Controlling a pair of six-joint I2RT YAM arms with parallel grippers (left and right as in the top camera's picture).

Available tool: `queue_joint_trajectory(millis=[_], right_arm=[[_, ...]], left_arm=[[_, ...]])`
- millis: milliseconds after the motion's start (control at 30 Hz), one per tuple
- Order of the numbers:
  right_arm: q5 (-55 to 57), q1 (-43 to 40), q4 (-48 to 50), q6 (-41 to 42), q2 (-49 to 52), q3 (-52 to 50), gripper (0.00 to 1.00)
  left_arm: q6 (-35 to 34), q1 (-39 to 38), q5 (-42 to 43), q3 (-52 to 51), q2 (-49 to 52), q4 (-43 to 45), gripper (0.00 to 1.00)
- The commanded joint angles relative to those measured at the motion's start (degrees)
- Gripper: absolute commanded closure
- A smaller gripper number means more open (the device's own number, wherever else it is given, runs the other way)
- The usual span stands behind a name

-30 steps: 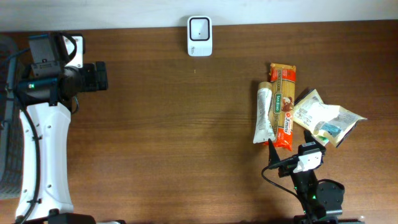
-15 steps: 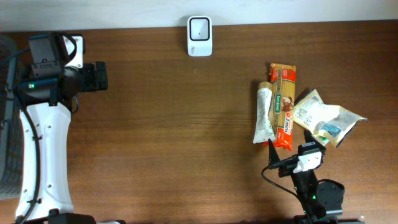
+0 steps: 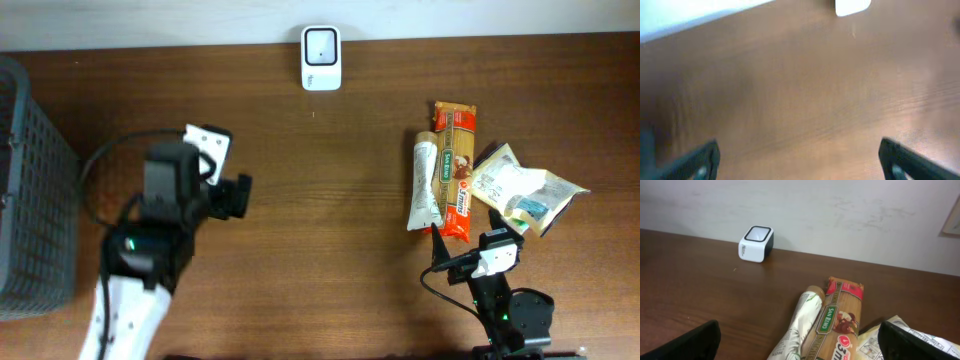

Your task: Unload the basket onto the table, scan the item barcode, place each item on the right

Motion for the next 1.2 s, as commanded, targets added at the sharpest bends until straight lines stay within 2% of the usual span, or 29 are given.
queue_joint_trajectory(millis=[0,67,133,267,467,667,867,1167], right_arm=[[-0.63,-0.07,0.09,0.04,-0.55,-0.57,0.01],[-0.66,-0.07,0.09,0.04,-0.55,-0.57,0.01],[-0.63,-0.07,0.11,0.07,-0.55,-0.57,0.01],[-0.63,-0.07,0.09,0.04,-0.55,-0.57,0.01],[-0.66,-0.07,0.11,0.04,-0.55,-0.57,0.02],[-0.66,-0.07,0.09,0.04,-0.55,-0.57,0.01],[-0.63,-0.07,0.09,0.04,-0.55,-0.57,0.01],[-0.63,-0.07,0.09,0.04,-0.55,-0.57,0.01]], left_arm=[[0.59,0.04,-0.63,-18.08,-9.99,20.37,0.01],[0.57,0.04,-0.57,-28.35,-16.15,33.03,0.01],[0.59,0.13,-0.61,-36.59,-21.86,42.10,0.01],[0.57,3.13,0.83,-47.80,-31.98,48.92,0.01],[0.57,9.03,4.79,-57.46,-45.03,48.96,0.00],[0.79,13.03,4.79,-57.61,-52.46,40.30,0.01],[0.98,13.77,4.37,-57.61,-62.31,30.93,0.01],[1.01,13.77,4.33,-57.61,-63.10,31.12,0.01]])
